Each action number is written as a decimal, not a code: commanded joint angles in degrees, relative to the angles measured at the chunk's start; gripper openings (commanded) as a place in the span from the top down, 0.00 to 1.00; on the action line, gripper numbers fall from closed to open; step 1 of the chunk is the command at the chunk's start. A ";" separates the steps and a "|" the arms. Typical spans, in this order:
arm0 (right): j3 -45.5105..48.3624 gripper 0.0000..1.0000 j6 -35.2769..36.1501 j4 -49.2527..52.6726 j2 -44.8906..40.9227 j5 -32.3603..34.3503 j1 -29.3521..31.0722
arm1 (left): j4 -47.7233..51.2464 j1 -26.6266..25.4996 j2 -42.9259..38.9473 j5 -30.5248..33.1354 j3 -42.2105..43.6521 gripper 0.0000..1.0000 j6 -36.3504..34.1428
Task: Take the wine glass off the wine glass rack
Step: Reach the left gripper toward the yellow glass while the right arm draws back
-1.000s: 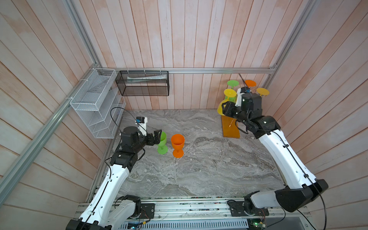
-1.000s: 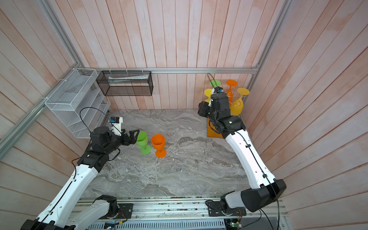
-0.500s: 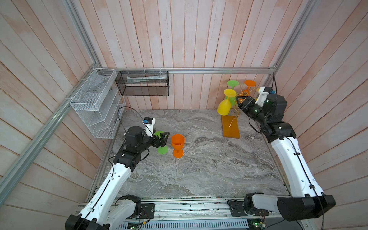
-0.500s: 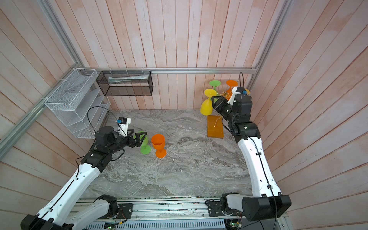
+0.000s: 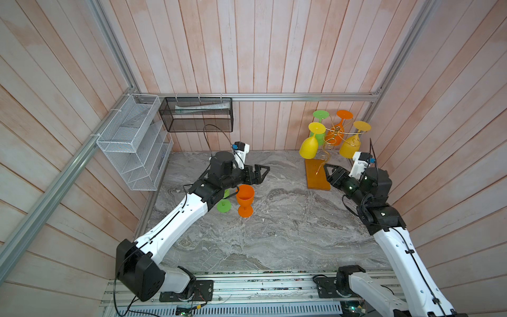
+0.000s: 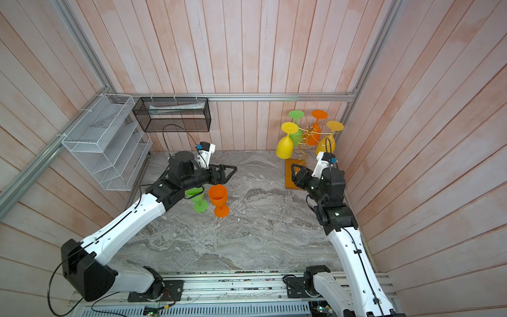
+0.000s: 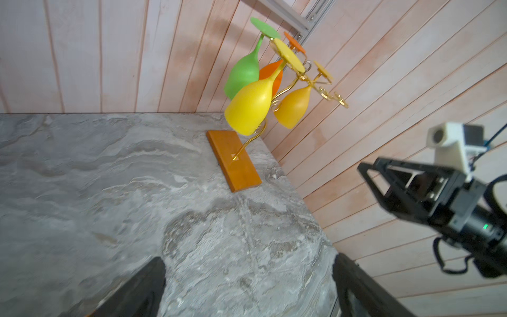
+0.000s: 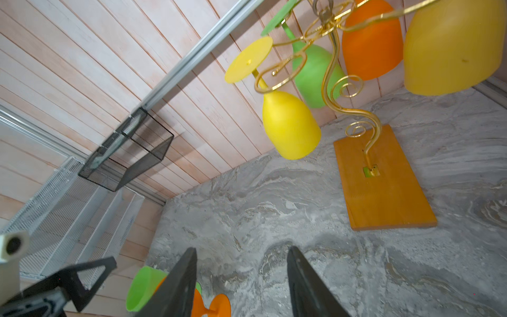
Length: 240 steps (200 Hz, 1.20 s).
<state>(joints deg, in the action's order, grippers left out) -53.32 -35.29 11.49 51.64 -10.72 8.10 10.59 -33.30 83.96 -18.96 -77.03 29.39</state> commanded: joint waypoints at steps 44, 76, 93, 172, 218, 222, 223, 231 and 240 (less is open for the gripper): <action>13.83 0.50 4.29 -7.33 -5.01 2.25 5.08 | -13.13 -1.86 20.80 -0.29 -17.33 0.07 21.00; 18.84 0.53 5.57 -9.58 -5.23 7.42 11.72 | -18.00 -2.10 29.73 -0.64 -26.21 0.09 28.91; 20.14 0.54 5.92 -10.32 -4.97 8.72 13.37 | -19.89 -2.47 34.03 -0.46 -31.25 0.10 32.42; 22.81 0.61 6.99 -9.64 -9.57 8.77 13.81 | -28.74 -4.12 51.81 2.14 -52.67 0.22 43.88; 22.87 0.63 7.68 -8.74 -13.49 10.32 13.96 | -29.96 -5.01 60.24 3.73 -63.90 0.33 46.63; 22.83 0.63 7.69 -8.64 -13.61 10.56 13.96 | -30.17 -5.14 60.68 3.94 -64.41 0.34 46.75; 22.82 0.63 7.69 -8.61 -13.64 10.60 13.96 | -30.22 -5.17 60.78 3.98 -64.57 0.34 46.78; 22.68 0.64 7.82 -8.37 -14.03 10.81 13.97 | -30.65 -5.37 61.62 4.49 -65.59 0.36 46.92; 22.64 0.64 8.01 -7.95 -14.35 10.97 13.97 | -31.42 -5.67 62.59 4.93 -66.52 0.39 47.18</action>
<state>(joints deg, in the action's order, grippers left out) -30.74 -28.45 3.03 38.52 -1.48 21.71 -17.34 -38.06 143.81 -16.01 -139.74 74.94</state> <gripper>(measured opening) 0.365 0.644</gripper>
